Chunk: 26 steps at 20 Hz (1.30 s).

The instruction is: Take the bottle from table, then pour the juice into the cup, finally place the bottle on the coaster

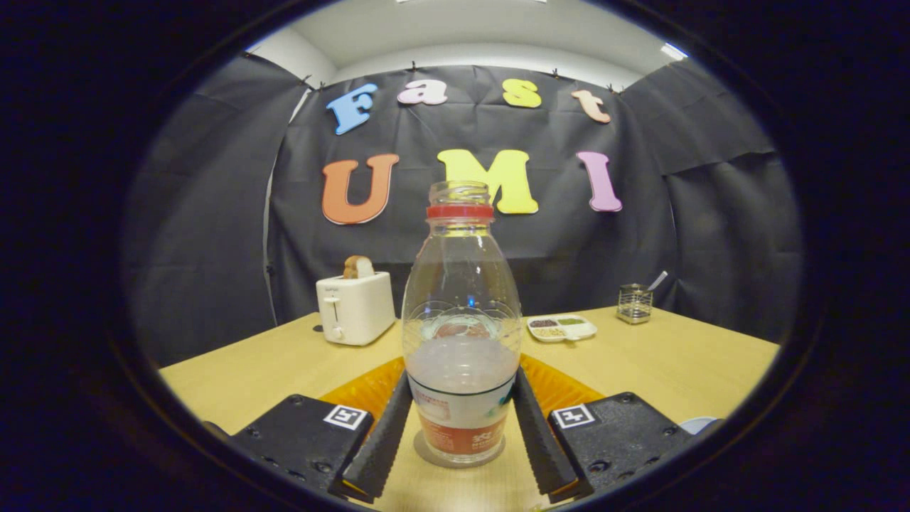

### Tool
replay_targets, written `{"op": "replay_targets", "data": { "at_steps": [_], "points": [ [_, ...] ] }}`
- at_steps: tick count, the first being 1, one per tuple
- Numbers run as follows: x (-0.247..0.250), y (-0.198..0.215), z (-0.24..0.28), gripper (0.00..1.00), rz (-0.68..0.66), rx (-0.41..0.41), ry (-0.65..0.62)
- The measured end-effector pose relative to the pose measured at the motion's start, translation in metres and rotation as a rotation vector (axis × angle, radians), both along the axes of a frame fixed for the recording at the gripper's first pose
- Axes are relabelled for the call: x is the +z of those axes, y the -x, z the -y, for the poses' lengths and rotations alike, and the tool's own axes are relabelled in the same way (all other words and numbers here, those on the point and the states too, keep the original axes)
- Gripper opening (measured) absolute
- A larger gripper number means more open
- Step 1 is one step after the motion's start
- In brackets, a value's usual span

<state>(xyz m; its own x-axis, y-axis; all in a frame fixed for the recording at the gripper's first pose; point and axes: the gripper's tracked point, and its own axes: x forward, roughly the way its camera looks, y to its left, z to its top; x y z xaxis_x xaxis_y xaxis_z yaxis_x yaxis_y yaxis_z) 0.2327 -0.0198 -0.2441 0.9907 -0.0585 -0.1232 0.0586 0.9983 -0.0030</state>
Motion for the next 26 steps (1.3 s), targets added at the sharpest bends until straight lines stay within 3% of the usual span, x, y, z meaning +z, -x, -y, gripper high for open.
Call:
{"op": "replay_targets", "data": {
  "at_steps": [11, 14, 18, 26],
  "points": [
    [-0.026, -0.008, 0.001, 0.82, -0.040, -0.022, -0.011],
    [-0.024, -0.005, 0.004, 0.93, -0.048, -0.036, -0.012],
    [-0.010, 0.003, 0.002, 1.00, -0.035, -0.038, 0.003],
    [0.049, 0.043, -0.007, 1.00, 0.025, -0.015, -0.037]
  ]
}}
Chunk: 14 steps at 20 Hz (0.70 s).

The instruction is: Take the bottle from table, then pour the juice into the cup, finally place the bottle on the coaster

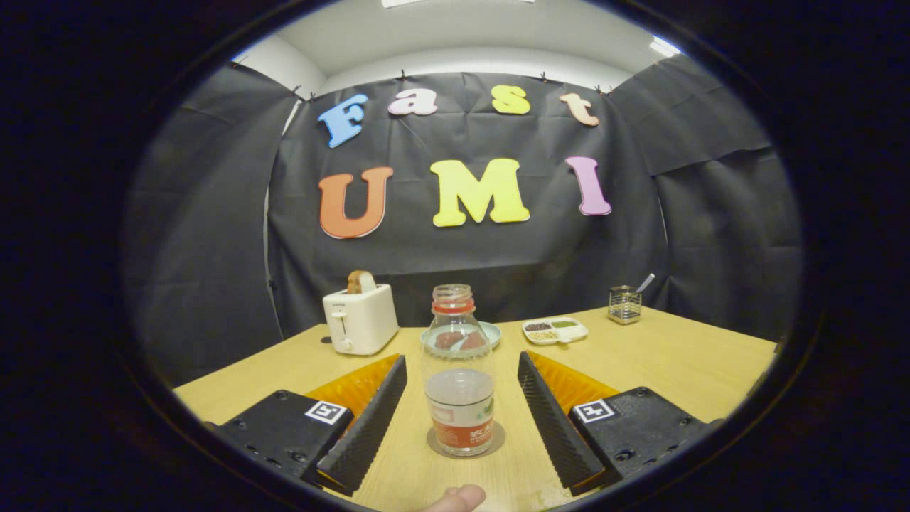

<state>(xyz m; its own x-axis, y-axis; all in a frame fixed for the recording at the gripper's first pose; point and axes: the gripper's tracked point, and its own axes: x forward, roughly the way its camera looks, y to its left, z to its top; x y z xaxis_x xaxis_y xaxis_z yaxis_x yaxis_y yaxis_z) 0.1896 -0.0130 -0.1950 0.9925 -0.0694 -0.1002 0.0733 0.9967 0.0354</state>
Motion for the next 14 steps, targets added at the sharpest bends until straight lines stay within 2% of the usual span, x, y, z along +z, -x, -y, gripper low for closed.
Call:
{"op": "replay_targets", "data": {
  "at_steps": [6, 14],
  "points": [
    [0.056, 0.038, -0.002, 1.00, 0.049, 0.008, 0.013],
    [0.114, 0.085, -0.006, 0.99, 0.043, 0.036, 0.011]
  ]
}}
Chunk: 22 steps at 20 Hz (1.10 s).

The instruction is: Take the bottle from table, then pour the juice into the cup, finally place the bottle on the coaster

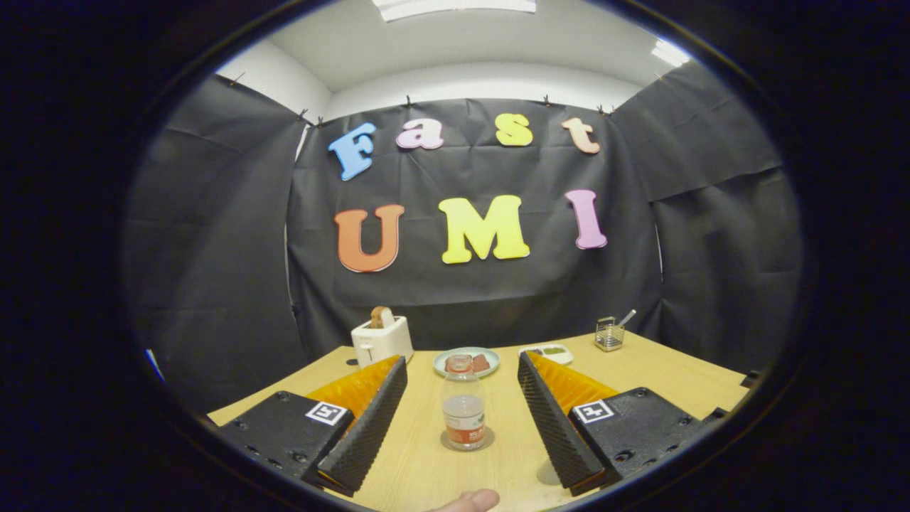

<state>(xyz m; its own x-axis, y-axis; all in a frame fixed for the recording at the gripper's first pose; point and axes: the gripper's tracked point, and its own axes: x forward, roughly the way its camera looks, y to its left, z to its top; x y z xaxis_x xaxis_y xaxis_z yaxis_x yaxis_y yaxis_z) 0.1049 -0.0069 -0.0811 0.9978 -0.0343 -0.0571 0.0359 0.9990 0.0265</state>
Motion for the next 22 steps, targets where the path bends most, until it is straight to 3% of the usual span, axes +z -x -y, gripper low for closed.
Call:
{"op": "replay_targets", "data": {
  "at_steps": [8, 22],
  "points": [
    [0.057, 0.041, 0.018, 1.00, 0.000, -0.036, 0.072],
    [0.083, 0.078, 0.024, 0.99, -0.002, -0.082, 0.052]
  ]
}}
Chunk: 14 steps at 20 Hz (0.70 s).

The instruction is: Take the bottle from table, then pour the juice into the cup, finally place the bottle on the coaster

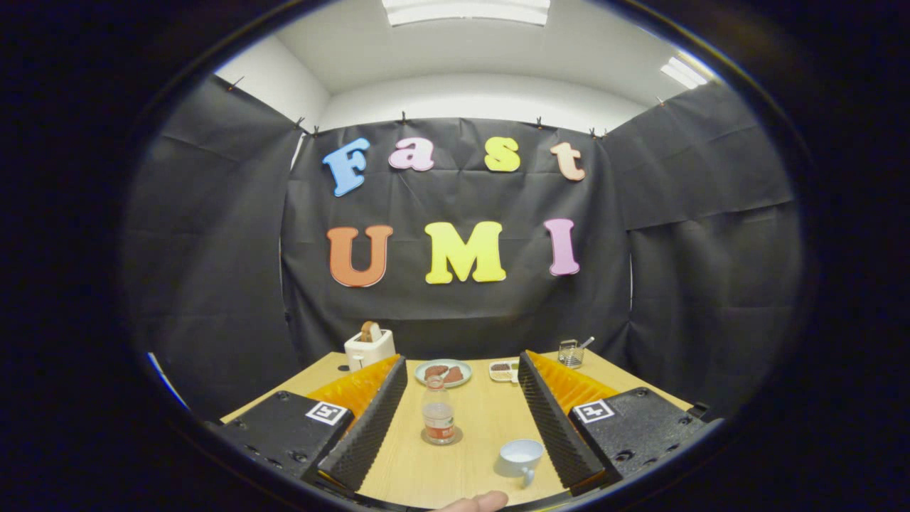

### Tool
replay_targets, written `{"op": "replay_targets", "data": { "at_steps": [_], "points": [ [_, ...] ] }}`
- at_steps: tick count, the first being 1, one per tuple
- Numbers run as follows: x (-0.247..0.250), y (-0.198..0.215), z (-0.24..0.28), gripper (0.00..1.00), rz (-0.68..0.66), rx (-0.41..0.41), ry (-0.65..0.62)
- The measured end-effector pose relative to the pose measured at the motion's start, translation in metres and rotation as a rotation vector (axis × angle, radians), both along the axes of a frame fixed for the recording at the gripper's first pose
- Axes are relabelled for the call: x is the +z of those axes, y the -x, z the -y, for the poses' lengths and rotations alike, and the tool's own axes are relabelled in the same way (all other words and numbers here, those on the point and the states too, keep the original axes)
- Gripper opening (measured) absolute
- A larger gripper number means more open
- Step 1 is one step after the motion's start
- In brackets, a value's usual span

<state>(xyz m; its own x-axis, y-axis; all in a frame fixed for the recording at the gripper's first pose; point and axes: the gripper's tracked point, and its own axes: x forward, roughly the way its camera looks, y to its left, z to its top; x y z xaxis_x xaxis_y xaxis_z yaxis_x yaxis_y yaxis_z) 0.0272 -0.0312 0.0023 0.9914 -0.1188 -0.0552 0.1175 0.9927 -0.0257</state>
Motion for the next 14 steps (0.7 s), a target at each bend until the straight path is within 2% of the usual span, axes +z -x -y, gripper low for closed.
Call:
{"op": "replay_targets", "data": {
  "at_steps": [14],
  "points": [
    [-0.0009, 0.0051, 0.0000, 1.00, 0.025, 0.010, -0.006]
  ]
}}
